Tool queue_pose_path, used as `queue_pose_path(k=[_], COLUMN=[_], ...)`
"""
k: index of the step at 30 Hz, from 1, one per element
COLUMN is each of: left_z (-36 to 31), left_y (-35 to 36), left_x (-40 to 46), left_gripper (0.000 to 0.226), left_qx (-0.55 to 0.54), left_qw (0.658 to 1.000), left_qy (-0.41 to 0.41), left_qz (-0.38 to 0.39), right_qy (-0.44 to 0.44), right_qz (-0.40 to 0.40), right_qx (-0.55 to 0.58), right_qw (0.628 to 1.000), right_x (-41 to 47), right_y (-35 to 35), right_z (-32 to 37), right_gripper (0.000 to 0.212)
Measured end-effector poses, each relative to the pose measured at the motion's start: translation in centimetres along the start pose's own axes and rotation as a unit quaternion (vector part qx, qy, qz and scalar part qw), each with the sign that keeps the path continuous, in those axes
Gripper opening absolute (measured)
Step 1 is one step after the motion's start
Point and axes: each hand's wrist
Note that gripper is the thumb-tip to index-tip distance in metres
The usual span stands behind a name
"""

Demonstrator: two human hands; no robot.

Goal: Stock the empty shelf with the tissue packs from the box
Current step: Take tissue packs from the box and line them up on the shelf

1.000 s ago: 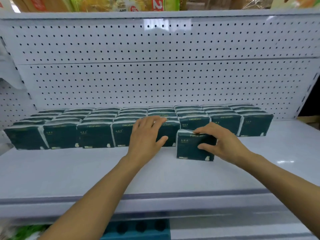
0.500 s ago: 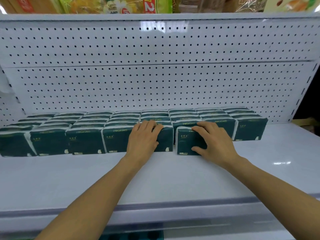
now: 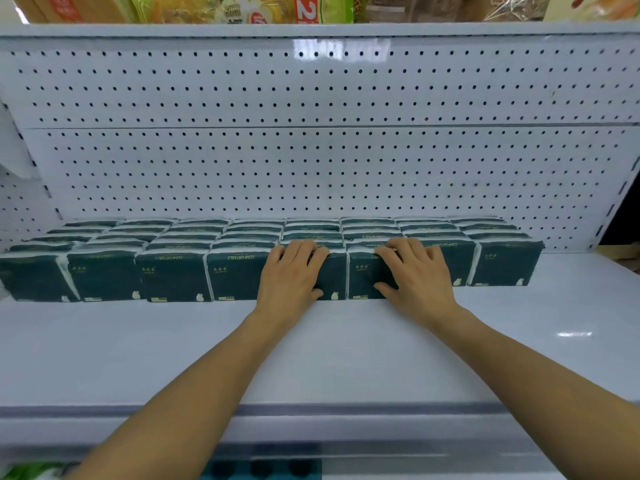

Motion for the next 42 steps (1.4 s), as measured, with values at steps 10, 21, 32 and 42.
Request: queue_pose_path(k=[10, 21, 32, 42], left_z=[-2.6, -4.7, 2.5, 10.6], left_y=[-5.3, -15.2, -24.6, -27.3], left_x=[-2.7, -18.1, -37.3, -57.0], left_gripper=[0.081, 0.059, 0.076, 0.072], left_qx=[-0.009, -0.031, 0.084, 0.027], left_qw=[0.994, 0.974, 0.912, 0.822], left_qy=[-0.108, -0.226, -0.379, -0.474], left_qz=[0.030, 0.011, 0.135, 0.315], right_qy=[0.009, -0.106, -0.262, -0.304], right_qz=[0.043, 0.009, -0.001, 0.252], right_qx=[0.008, 0.183, 0.327, 0.318], right_qw=[0.999, 0.977, 0.908, 0.862], right_x=[-1.4, -7.9, -11.2, -18.8], right_y=[-4.8, -10.2, -13.7, -12.6], right_z=[3.2, 12.9, 32.7, 51.8], right_gripper=[0.070, 0.050, 0.052, 0.052])
Point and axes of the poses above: each hand's wrist, its own x-axis towards the middle knuckle, its own y-axis out of the palm, z = x × y, and after that the axes turned 9 degrees about -x, right-handed
